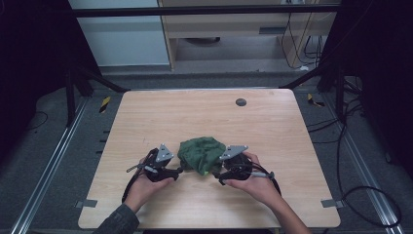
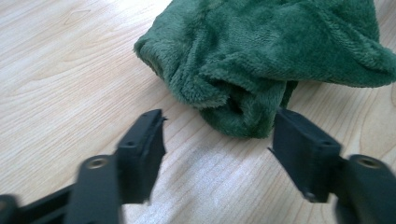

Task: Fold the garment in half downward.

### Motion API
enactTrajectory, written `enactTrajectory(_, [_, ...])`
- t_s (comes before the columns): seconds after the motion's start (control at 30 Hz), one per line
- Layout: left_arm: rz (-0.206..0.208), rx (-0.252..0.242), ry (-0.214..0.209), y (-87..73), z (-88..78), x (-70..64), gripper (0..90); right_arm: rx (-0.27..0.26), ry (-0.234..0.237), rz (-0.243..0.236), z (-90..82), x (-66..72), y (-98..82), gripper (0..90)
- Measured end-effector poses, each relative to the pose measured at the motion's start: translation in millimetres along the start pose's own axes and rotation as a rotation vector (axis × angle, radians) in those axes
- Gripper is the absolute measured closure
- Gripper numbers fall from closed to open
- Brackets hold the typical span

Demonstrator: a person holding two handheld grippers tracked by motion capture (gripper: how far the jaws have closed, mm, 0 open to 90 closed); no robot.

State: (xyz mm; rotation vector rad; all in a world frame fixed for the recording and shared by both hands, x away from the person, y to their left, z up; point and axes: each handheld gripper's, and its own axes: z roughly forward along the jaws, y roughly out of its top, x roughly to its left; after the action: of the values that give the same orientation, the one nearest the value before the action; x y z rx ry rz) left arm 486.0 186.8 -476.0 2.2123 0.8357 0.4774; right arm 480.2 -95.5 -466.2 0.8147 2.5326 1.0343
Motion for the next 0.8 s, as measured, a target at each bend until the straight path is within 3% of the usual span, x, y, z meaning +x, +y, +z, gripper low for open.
enactTrajectory(0.3, [-0.012,0.012,-0.025,-1.7,-1.7,-4.3,12.8,0.019,-0.004,-0.005,-1.3,2.4,-1.3,14.4])
enactTrajectory(0.8, [0.009,0.022,-0.051,-9.0,-10.8,-6.3,7.7,0.016,-0.015,0.0,-11.2,2.9,-9.7,10.7])
